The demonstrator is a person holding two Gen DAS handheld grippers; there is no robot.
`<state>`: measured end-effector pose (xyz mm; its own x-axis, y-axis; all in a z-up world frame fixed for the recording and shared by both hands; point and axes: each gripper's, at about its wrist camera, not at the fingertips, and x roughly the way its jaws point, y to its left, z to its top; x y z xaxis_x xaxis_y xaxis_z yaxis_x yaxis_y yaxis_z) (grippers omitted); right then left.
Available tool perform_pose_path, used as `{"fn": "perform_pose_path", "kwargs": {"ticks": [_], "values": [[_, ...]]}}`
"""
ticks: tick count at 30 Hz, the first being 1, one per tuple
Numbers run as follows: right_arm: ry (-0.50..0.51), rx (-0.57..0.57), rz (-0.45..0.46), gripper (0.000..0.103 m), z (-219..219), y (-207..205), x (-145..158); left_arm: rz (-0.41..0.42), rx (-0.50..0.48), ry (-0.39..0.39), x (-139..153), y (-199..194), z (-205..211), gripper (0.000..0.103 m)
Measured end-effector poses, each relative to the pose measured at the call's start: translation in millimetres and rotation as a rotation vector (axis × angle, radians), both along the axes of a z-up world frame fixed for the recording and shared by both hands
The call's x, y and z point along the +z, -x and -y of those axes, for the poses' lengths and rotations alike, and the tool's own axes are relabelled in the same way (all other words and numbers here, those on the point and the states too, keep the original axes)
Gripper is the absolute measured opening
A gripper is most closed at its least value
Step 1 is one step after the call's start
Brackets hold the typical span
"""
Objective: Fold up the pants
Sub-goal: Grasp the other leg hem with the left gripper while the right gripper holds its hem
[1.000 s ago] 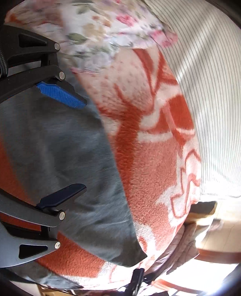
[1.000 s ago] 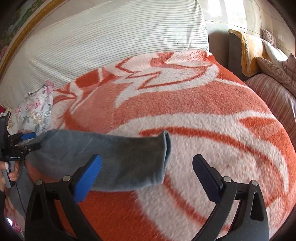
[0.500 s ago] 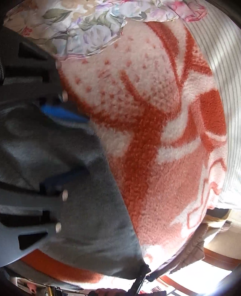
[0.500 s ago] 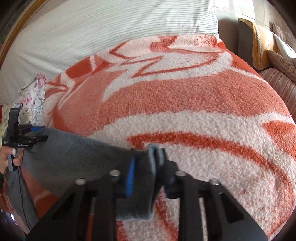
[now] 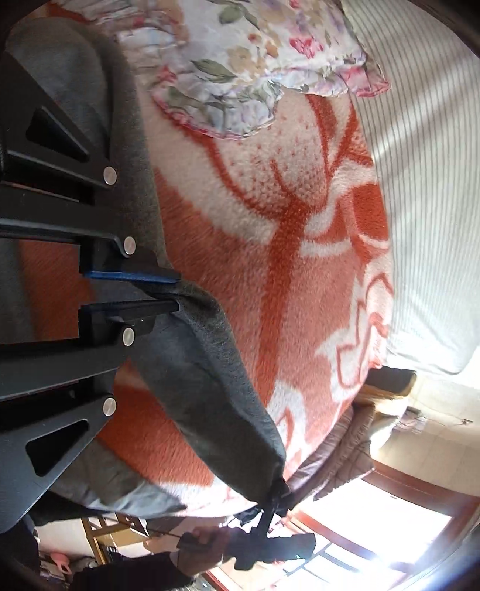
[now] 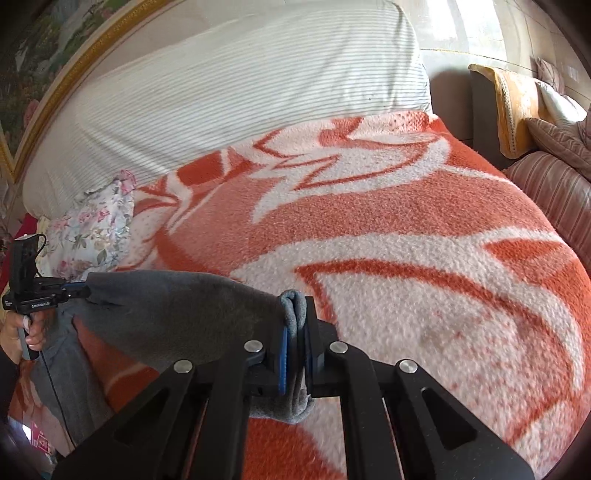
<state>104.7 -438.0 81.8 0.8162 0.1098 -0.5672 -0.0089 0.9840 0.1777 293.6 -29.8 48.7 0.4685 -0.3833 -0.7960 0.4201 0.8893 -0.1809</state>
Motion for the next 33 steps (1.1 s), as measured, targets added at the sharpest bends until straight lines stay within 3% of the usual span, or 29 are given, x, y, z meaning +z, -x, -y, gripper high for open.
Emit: {"fn": "perform_pose_path", "kwargs": {"ticks": [6, 15, 25, 33], "values": [[-0.008, 0.015, 0.034, 0.008, -2, 43, -1, 0.014, -0.022, 0.068, 17, 74, -1, 0.007], [-0.021, 0.054, 0.085, 0.008, -1, 106, -19, 0.017, -0.036, 0.101, 7, 157, 9, 0.007], [-0.092, 0.092, 0.097, 0.008, 11, 157, -71, -0.002, -0.050, 0.119, -18, 210, 17, 0.007], [-0.095, 0.174, 0.092, 0.008, 5, 191, -89, -0.058, -0.017, 0.141, -41, 232, 8, 0.007]]}}
